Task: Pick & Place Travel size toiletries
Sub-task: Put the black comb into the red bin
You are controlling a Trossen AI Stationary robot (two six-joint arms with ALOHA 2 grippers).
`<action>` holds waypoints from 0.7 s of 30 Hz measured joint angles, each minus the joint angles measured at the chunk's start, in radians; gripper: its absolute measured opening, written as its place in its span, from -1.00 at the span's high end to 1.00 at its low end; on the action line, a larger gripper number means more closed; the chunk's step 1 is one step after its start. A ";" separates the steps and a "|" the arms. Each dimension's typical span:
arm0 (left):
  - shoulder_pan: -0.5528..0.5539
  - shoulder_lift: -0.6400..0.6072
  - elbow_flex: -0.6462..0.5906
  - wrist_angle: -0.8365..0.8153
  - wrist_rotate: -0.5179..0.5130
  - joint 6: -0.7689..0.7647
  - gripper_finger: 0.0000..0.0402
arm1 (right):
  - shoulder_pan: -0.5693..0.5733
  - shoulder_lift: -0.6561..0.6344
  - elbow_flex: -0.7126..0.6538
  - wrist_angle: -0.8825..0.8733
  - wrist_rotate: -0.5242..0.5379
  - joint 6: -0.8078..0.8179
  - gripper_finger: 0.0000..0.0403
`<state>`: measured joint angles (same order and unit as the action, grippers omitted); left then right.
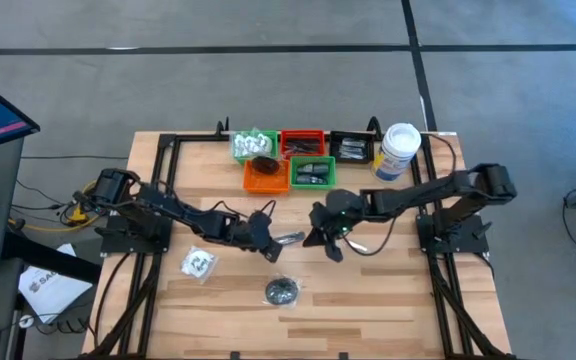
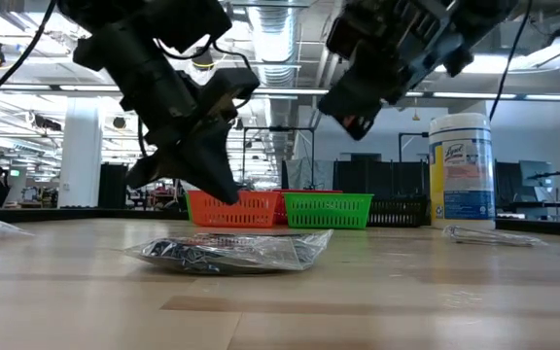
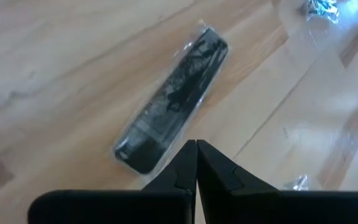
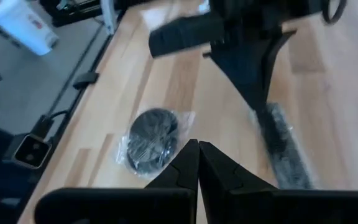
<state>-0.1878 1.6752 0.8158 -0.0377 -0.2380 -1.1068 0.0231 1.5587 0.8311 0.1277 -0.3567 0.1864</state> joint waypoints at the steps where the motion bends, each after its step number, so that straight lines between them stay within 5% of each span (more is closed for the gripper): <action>1: -0.005 0.000 -0.001 0.000 0.000 -0.008 1.00 | -0.012 0.017 0.006 -0.001 -0.032 0.000 1.00; 8: -0.010 0.000 -0.001 0.028 -0.006 -0.053 1.00 | -0.053 0.068 0.021 -0.067 -0.063 -0.035 1.00; 21: -0.008 0.000 0.000 0.047 -0.006 -0.053 1.00 | 0.022 0.103 0.021 -0.027 0.096 0.060 1.00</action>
<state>-0.1959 1.6749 0.8154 0.0096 -0.2437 -1.1598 0.0456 1.6615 0.8520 0.1004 -0.2607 0.2461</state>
